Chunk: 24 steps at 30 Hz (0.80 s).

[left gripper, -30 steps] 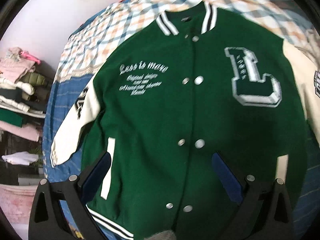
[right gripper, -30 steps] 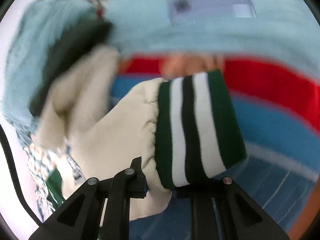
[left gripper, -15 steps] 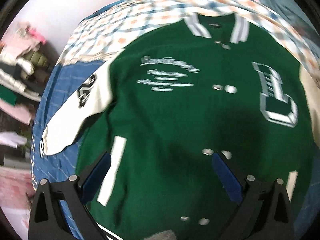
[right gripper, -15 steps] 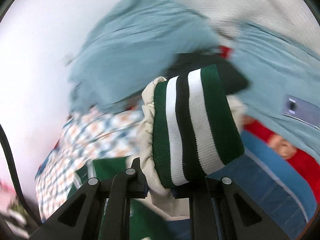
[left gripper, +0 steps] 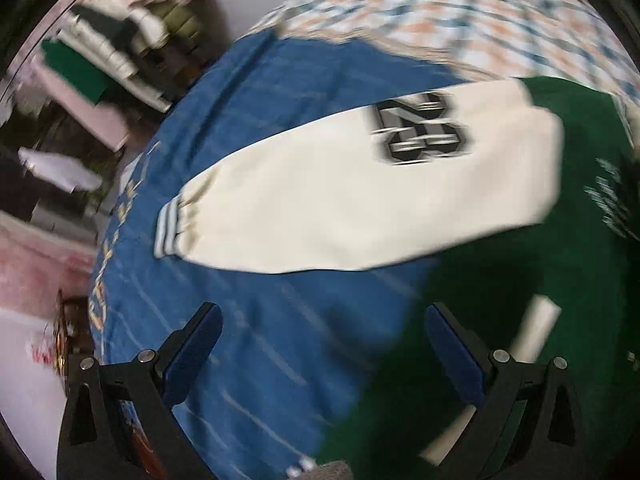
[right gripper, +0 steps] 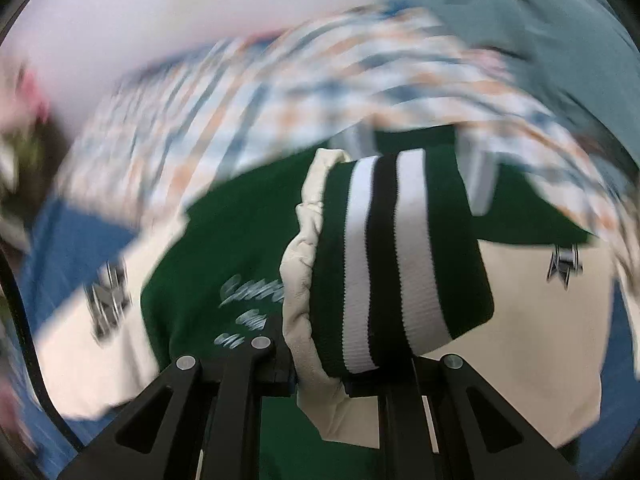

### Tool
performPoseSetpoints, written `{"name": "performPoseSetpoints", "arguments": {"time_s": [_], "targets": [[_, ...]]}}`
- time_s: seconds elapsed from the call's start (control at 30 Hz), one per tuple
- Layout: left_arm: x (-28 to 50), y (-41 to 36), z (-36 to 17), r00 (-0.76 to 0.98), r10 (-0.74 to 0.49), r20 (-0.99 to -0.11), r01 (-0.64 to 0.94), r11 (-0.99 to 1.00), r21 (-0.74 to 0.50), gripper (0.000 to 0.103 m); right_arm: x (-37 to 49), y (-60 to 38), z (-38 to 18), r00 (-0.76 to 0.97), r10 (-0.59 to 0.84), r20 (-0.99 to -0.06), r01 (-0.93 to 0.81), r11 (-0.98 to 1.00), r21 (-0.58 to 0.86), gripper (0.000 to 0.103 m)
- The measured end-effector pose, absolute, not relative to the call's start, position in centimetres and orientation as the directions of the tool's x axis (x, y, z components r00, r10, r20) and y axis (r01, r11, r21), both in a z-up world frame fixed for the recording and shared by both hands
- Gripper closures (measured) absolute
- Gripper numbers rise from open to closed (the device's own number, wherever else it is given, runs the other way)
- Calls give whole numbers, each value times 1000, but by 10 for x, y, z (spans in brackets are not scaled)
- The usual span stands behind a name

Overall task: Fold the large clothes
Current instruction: 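Fold the held sleeve across the jacket body while the left gripper grasps the other cuff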

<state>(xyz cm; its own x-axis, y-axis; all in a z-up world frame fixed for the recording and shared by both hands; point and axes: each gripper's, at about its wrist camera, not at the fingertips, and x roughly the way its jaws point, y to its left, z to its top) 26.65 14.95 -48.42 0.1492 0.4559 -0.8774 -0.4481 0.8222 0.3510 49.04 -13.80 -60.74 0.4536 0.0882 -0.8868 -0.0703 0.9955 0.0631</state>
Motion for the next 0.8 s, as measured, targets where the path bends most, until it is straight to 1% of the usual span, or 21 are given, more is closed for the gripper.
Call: {"name": "performPoseSetpoints", "arguments": {"time_s": [0.1, 0.17, 0.2, 0.27, 0.3, 0.33, 0.37, 0.4, 0.47, 0.5, 0.53, 0.6, 0.67, 0.73, 0.8], "targets": [[253, 182, -491, 120, 469, -875, -483, 798, 362, 0, 486, -69, -650, 407, 41, -913, -202, 978, -46, 87], [244, 202, -497, 91, 465, -880, -511, 781, 359, 0, 482, -40, -673, 384, -9, -923, -248, 962, -113, 87], [240, 208, -499, 81, 461, -884, -522, 775, 356, 0, 483, -35, -679, 362, -24, -932, -253, 960, -123, 85], [233, 224, -503, 61, 436, -898, -551, 765, 334, 0, 482, -31, -679, 336, -17, -942, -240, 965, -103, 80], [227, 235, -505, 50, 406, -912, -576, 758, 305, 0, 482, -31, -676, 315, 3, -949, -241, 967, -76, 71], [224, 240, -504, 49, 383, -922, -591, 755, 282, 0, 482, -34, -669, 288, 36, -957, -240, 970, -36, 65], [217, 251, -505, 59, 334, -941, -623, 749, 227, 0, 476, -43, -657, 264, 116, -958, -223, 973, 56, 52], [214, 258, -506, 68, 300, -952, -643, 742, 188, 0, 471, -52, -643, 264, 168, -950, -208, 971, 114, 42], [207, 276, -513, 106, 199, -974, -693, 717, 71, 0, 457, -69, -620, 270, 230, -935, -185, 966, 184, 38], [206, 283, -516, 125, 156, -980, -713, 701, 21, 0, 446, -80, -608, 280, 246, -928, -167, 964, 205, 38], [205, 293, -523, 157, 89, -984, -739, 672, -57, 0, 435, -90, -600, 283, 251, -926, -151, 965, 215, 38], [209, 307, -537, 232, -21, -972, -771, 606, -197, 1, 425, -106, -590, 269, 249, -931, -121, 967, 223, 38], [217, 327, -552, 308, -75, -948, -800, 520, -301, 1, 409, -120, -591, 246, 250, -936, -84, 968, 236, 38], [227, 345, -565, 343, -77, -936, -822, 458, -339, 9, 405, -130, -593, 231, 244, -942, -52, 970, 238, 38], [238, 365, -573, 342, -46, -939, -845, 423, -328, 44, 396, -142, -598, 214, 250, -944, 1, 967, 256, 38]]}}
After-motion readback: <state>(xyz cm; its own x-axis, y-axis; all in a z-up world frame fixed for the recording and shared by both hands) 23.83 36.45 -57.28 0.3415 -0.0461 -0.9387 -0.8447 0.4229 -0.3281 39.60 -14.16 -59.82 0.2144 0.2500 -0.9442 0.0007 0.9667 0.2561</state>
